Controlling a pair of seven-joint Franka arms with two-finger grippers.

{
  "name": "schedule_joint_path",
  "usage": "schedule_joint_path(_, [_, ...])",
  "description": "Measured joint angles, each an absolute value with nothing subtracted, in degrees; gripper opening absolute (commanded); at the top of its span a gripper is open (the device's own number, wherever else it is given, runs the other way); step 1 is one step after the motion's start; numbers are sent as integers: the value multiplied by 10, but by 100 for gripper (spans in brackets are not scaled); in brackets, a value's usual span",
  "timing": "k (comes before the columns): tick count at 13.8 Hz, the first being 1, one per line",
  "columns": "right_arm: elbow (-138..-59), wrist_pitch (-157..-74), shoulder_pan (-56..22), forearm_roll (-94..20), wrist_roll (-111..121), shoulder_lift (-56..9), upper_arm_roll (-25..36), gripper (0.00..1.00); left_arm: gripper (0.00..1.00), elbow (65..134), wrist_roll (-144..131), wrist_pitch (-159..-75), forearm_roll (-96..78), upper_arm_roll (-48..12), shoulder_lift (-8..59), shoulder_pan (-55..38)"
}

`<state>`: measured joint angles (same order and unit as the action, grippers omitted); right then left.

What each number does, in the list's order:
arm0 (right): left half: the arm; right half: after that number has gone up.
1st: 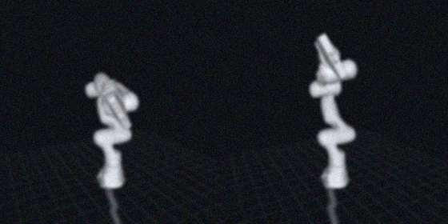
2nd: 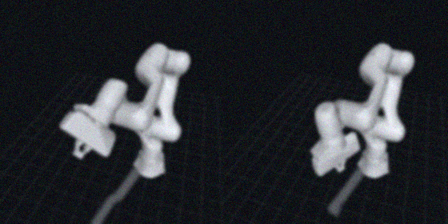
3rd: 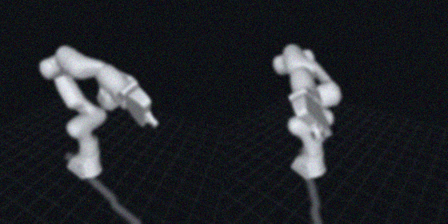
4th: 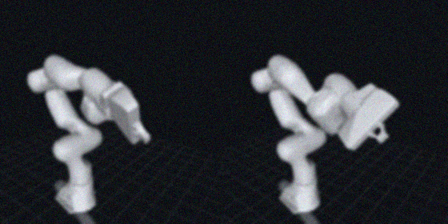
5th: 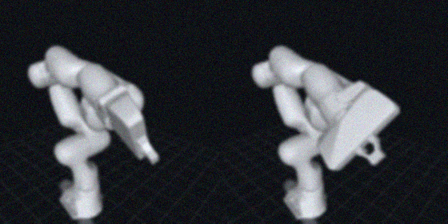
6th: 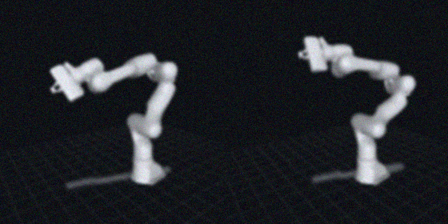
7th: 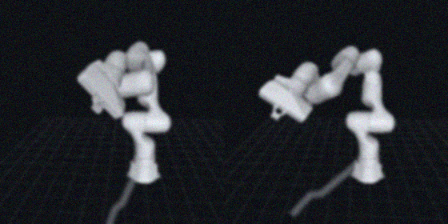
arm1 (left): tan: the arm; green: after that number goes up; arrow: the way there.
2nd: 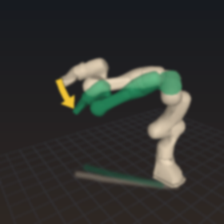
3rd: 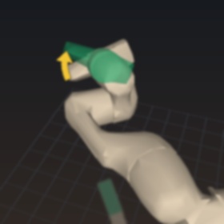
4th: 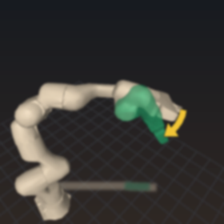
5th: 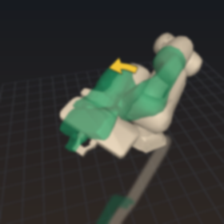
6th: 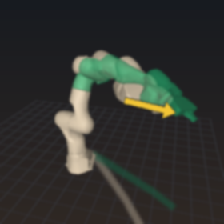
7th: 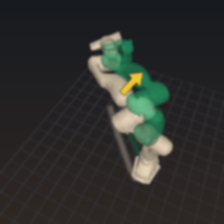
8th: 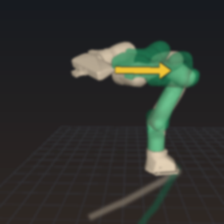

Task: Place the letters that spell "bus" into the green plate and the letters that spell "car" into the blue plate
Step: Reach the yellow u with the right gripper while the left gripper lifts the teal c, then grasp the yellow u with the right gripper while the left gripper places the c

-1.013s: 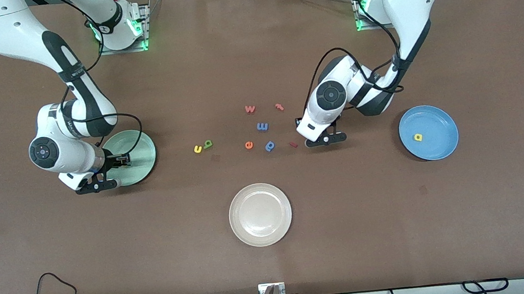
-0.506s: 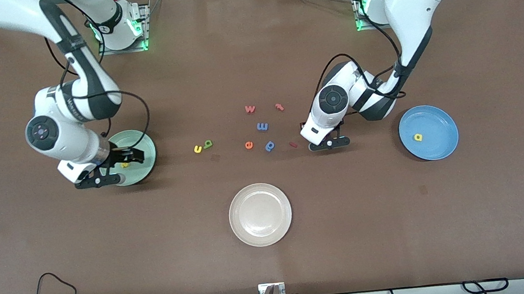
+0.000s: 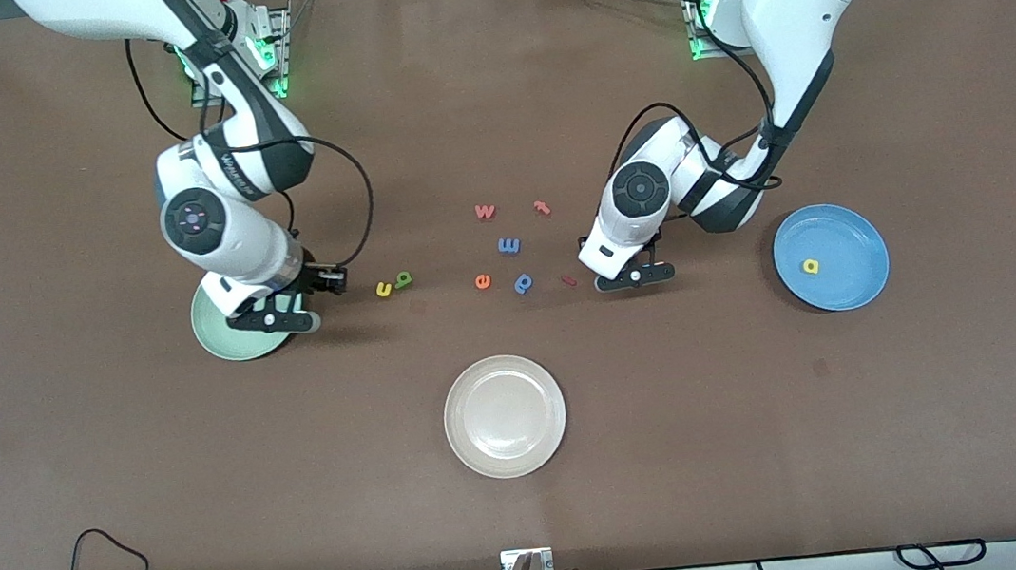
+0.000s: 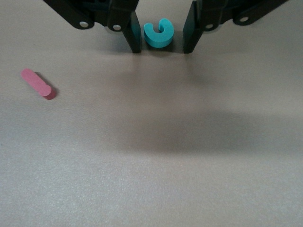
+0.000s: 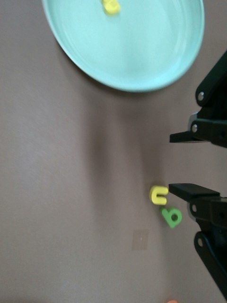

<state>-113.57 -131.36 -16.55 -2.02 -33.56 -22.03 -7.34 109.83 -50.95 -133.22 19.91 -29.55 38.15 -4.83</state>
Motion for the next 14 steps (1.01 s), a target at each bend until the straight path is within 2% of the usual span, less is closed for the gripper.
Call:
schedule_joint_path(2, [-1119,-1316,-190,-20,-377,-247,-73,43,36,1100,-512,-1332,199,-300,382,-48])
schedule_joint_path(4, [-1105,-1322,-199,-19,-395,-267,-73,46,22,1103,-514,-1332,199,-304,381,-49])
schedule_joint_path(11, [-1099,-1364,-223,-8,-397,-309,-72,46,21,1103,-514,-1319,199,-305,377,-47])
schedule_joint_path(14, [-1099,-1375,-228,-1,-398,-320,-72,46,21,1082,-511,-1263,200,-305,366,-46])
